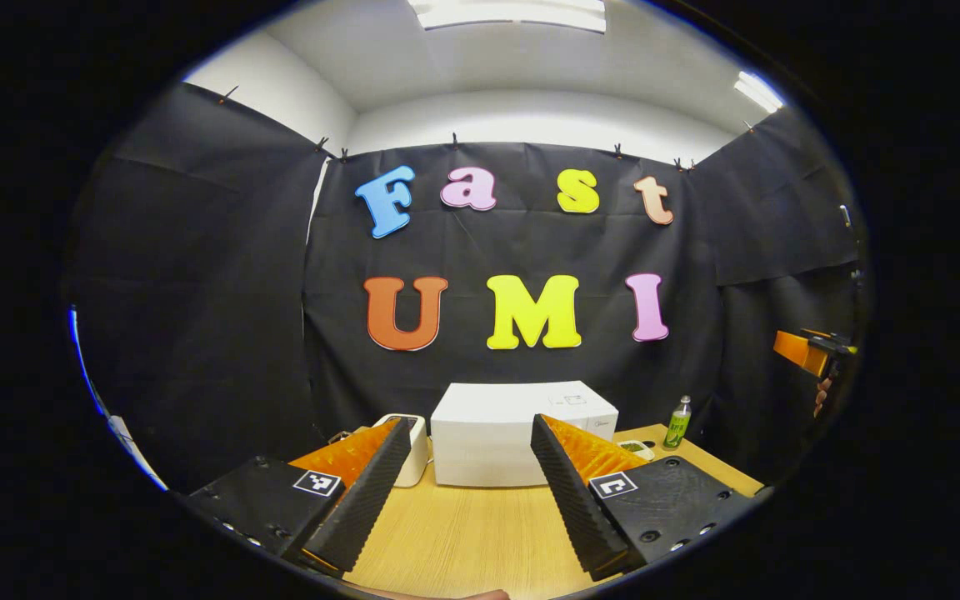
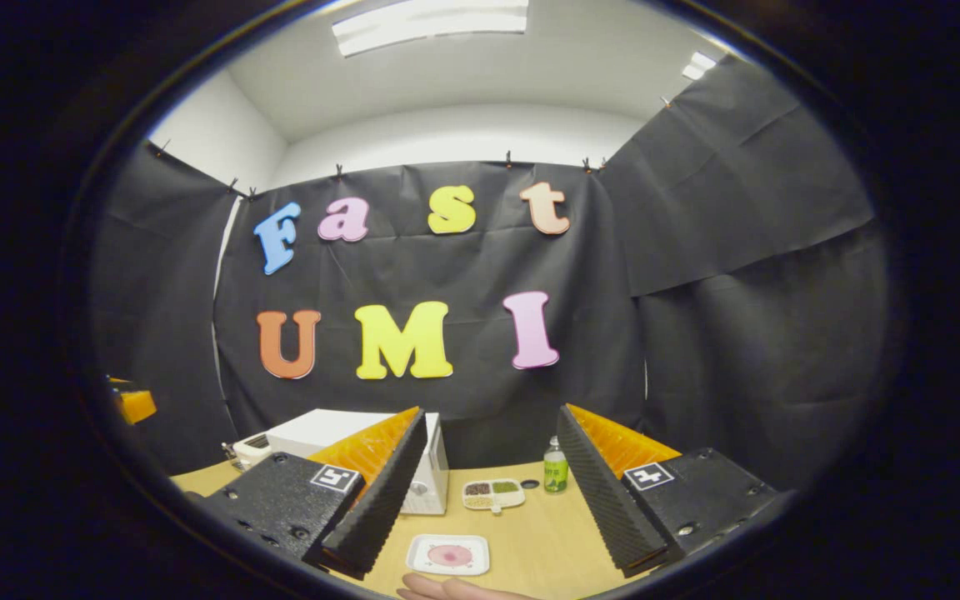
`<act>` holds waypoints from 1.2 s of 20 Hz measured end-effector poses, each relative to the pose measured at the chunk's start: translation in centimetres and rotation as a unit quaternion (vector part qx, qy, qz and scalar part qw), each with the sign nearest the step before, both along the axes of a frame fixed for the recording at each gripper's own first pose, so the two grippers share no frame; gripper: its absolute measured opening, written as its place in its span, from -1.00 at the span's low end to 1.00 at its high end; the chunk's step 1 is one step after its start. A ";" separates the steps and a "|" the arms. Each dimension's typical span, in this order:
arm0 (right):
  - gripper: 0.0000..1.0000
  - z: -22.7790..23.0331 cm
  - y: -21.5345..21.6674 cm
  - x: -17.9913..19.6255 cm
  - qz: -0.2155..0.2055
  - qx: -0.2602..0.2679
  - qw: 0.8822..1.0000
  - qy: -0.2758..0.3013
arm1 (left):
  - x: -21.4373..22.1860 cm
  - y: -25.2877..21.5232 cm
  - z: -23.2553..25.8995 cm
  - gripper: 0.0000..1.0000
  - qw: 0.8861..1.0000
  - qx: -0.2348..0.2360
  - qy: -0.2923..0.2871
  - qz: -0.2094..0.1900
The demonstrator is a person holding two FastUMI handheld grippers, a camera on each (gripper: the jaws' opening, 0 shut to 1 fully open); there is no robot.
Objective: Open the microwave oven with the left hand, put the food in, and close the microwave oven.
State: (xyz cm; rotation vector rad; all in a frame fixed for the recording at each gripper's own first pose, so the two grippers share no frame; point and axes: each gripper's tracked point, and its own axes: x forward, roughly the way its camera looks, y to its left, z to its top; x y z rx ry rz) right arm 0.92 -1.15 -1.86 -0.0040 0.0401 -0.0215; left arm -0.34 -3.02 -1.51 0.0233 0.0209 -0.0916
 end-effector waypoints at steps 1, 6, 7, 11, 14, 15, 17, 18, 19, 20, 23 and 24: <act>0.82 -0.2 0.0 0.1 0.000 -0.001 1.000 -0.001 | 0.3 -0.3 -0.2 0.84 1.000 -0.001 0.000 -0.001; 1.00 -1.4 0.0 0.1 0.008 0.002 1.000 0.007 | 3.6 -4.4 -2.2 0.85 0.999 -0.012 0.004 -0.040; 0.82 -1.6 -0.1 0.0 0.009 0.001 1.000 0.007 | 4.5 -5.5 -3.0 0.84 0.998 -0.016 0.009 -0.053; 0.82 -2.3 -0.9 0.0 0.005 -0.001 1.000 0.008 | 8.3 -9.0 -6.9 0.85 0.996 -0.021 0.036 -0.079; 1.00 -3.3 -1.6 0.1 0.007 0.002 1.000 0.011 | 10.6 -11.8 -9.2 0.86 0.994 0.025 0.043 -0.093; 1.00 -3.7 -1.9 0.2 0.007 0.004 1.000 0.013 | 11.4 -13.1 -10.0 0.84 0.994 0.033 0.041 -0.098; 1.00 -4.5 -2.5 0.4 0.009 0.008 1.000 0.018 | 12.8 -15.6 -12.1 0.83 0.992 0.033 0.045 -0.110; 0.82 -4.9 -2.8 0.6 0.009 0.010 1.000 0.019 | 13.6 -16.7 -13.0 0.84 0.992 0.028 0.047 -0.114; 1.00 -5.2 -3.1 0.8 0.010 0.012 1.000 0.021 | 14.6 -17.7 -13.9 0.81 0.992 0.023 0.049 -0.115; 1.00 -5.6 -3.3 1.0 0.010 0.012 1.000 0.023 | 15.5 -18.5 -14.8 0.78 0.992 0.019 0.053 -0.114; 1.00 -6.7 -4.0 1.5 0.012 0.011 1.000 0.026 | 18.7 -20.6 -17.9 0.75 0.992 0.009 0.068 -0.110; 1.00 -6.9 -4.2 1.6 0.013 0.011 1.000 0.026 | 20.0 -21.1 -18.9 0.75 0.992 0.005 0.071 -0.105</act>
